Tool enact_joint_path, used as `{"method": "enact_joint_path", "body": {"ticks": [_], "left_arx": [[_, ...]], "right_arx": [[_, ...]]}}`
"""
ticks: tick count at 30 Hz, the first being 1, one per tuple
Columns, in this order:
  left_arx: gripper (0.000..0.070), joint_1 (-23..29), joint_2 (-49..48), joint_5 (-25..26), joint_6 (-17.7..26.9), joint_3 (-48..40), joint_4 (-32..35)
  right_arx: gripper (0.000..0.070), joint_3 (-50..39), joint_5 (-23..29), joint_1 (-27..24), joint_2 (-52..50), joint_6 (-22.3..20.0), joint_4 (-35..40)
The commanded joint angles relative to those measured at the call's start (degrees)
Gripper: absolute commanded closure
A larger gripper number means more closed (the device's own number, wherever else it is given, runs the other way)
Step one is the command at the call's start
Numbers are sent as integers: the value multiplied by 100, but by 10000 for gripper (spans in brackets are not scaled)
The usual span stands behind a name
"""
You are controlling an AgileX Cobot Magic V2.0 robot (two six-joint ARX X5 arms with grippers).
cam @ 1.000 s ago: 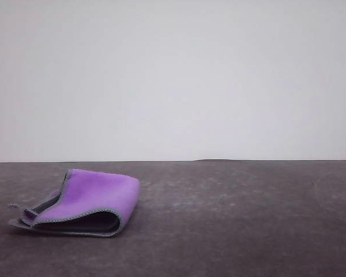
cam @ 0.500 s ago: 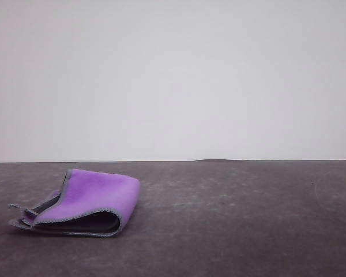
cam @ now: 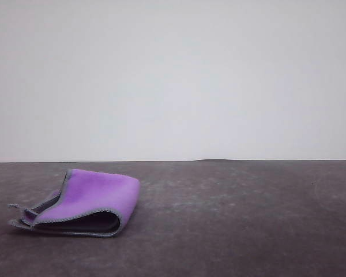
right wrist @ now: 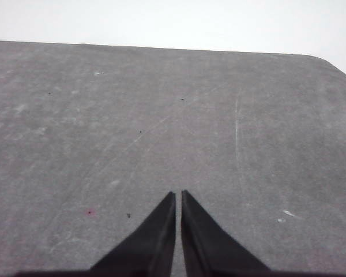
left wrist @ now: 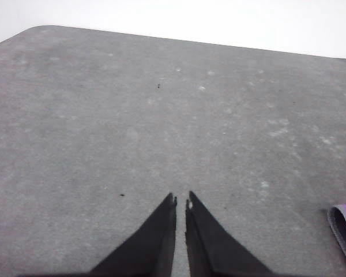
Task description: Fold clothes
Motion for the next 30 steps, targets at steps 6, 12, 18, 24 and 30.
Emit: {"method": "enact_joint_path", "body": {"ticks": [6,12,18,24,30], "left_arx": [[683,-4,7,-9,36,-103,-58],[683,-4,7,-9,35,-103,-58],[683,-4,7,-9,36,-103,-58],[683,-4,7,-9,36,-103,-58],[683,-4,7,-9,37,-103,-58]], "right_arx": [[688,-42,22,-13,-4,55,35],[688,-42,22,-13,-4,57,35],[688,-42,22,-13,-4,55,35],[688,-42,22,-13,-4,57,35],[688,-42,22,-13,-4,55,35]]}}
